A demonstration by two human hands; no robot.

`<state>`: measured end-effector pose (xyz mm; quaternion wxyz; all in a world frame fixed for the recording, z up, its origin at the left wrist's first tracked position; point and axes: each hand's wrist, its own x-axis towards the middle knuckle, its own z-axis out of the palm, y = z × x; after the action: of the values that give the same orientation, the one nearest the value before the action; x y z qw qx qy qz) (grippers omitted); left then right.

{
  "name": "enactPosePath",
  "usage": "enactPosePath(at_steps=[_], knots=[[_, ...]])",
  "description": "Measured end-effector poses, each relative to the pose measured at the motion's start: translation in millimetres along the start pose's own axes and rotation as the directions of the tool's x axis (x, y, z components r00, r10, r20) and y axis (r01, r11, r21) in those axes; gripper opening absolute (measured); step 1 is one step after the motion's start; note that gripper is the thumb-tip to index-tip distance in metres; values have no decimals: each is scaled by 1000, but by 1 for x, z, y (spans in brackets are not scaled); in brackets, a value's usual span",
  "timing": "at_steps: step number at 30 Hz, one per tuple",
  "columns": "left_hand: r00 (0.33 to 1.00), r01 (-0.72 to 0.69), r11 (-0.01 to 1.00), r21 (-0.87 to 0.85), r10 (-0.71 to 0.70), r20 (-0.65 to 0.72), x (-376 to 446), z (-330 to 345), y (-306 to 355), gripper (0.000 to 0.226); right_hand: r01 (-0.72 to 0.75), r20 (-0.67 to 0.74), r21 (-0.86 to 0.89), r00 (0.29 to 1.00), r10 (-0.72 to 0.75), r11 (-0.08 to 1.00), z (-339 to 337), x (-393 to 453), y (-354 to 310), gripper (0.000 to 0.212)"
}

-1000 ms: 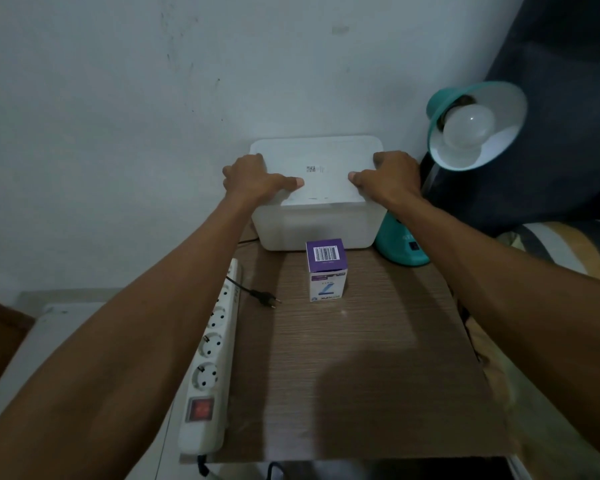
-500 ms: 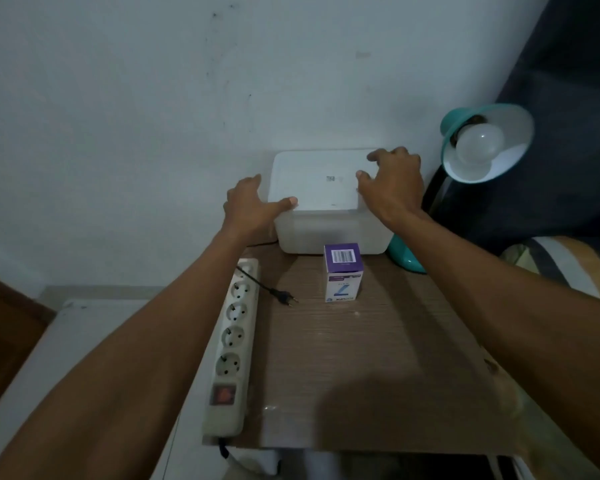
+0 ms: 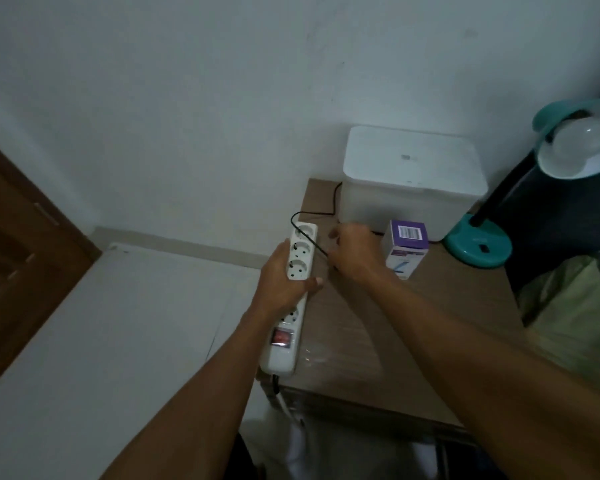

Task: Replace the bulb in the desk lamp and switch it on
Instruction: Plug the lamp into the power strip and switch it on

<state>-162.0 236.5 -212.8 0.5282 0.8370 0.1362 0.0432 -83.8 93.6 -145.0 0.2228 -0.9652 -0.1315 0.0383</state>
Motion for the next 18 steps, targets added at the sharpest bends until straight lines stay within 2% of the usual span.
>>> enactPosePath(at_steps=[5,12,15,18], knots=[[999,3,998,-66,0,53,1,2,-6,72,-11,18,-104,1000,13,994,23,-2,5,7],[989,62,994,-85,-49,141,0,-1,-3,111,20,7,-151,1000,-19,988,31,-1,6,5],[976,77,994,-76,-59,211,-2,-5,-4,125,-1,-59,-62,998,-3,998,28,-2,4,7],[962,74,995,-62,-55,267,-5,-10,-8,129,-35,-125,164,991,56,986,21,0,-4,5]])
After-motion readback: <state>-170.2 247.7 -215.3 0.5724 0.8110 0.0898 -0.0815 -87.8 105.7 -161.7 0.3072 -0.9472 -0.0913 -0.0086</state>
